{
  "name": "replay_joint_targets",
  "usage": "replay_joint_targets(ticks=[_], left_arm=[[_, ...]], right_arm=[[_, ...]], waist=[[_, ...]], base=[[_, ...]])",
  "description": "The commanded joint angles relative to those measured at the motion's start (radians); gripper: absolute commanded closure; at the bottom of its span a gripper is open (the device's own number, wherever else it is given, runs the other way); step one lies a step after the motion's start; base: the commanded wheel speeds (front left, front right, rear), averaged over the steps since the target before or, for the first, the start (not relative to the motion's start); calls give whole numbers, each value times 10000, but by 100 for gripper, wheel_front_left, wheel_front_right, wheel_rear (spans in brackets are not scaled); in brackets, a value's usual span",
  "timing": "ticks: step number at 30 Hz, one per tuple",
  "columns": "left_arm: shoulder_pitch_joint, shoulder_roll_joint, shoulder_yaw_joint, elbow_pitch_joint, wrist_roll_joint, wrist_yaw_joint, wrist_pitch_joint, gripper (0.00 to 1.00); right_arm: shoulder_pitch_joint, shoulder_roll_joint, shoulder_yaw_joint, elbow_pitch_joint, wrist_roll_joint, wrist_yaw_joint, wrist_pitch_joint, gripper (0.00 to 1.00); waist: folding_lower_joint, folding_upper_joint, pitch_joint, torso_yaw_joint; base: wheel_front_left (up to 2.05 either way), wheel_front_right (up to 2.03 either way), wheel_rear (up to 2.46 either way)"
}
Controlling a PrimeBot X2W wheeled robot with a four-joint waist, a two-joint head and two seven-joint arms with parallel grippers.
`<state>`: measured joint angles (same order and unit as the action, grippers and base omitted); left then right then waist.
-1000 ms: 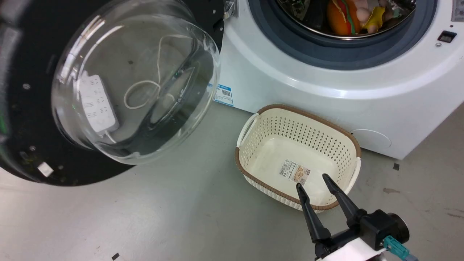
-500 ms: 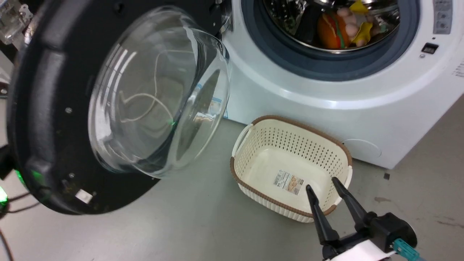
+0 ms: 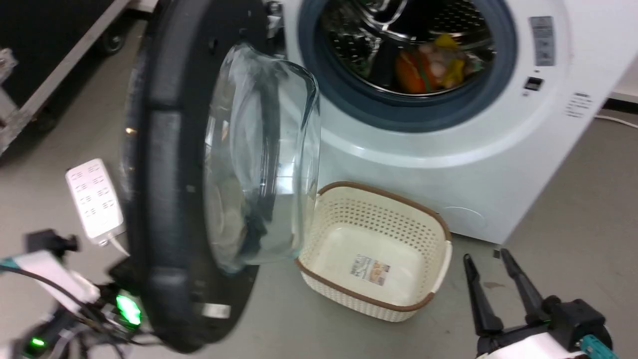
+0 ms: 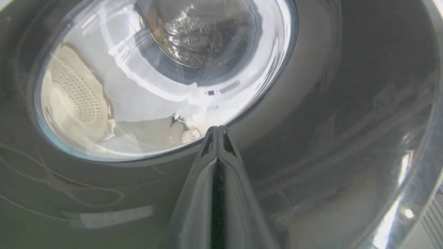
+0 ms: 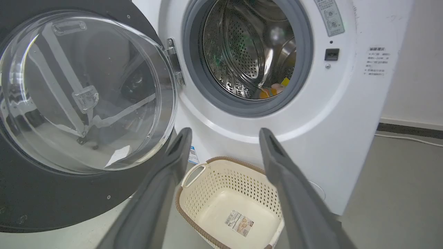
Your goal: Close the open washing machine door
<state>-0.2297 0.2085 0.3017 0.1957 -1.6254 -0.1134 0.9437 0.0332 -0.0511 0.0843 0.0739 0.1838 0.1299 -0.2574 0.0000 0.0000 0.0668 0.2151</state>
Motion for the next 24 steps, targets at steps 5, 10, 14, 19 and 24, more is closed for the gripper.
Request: replay_joint_targets(ticks=[5,10,14,19,24], left_arm=[[724,-958,-602,-1135,28,174,-156,100],[1055,-1431,-1299,-1964,-110,308,-509,100],[1214,-1525,-1769,-2409,88,243,-1040,100],[1065,-1564,-2077,-2760,158,186,-1816,100],[620,-1576,-2228,-2935,183,252,-2640,100]], right_arm=[[186,9,-240,-151,-189,8,-44,0],[204,9,-419,-279,-271,8,-44,0],[169,9,-314,-425,-249,8,-44,0],[276,9,-326,-734,-176,8,-44,0],[475,9,-207,-1081,10,8,-44,0]], waist=[[0,0,152,-702],[0,0,559,-1415],[0,0,1038,-2215],[0,0,1726,-3182],[0,0,2320,-4152]], base=[[0,0,0],[0,0,0],[0,0,0],[0,0,0],[0,0,0]])
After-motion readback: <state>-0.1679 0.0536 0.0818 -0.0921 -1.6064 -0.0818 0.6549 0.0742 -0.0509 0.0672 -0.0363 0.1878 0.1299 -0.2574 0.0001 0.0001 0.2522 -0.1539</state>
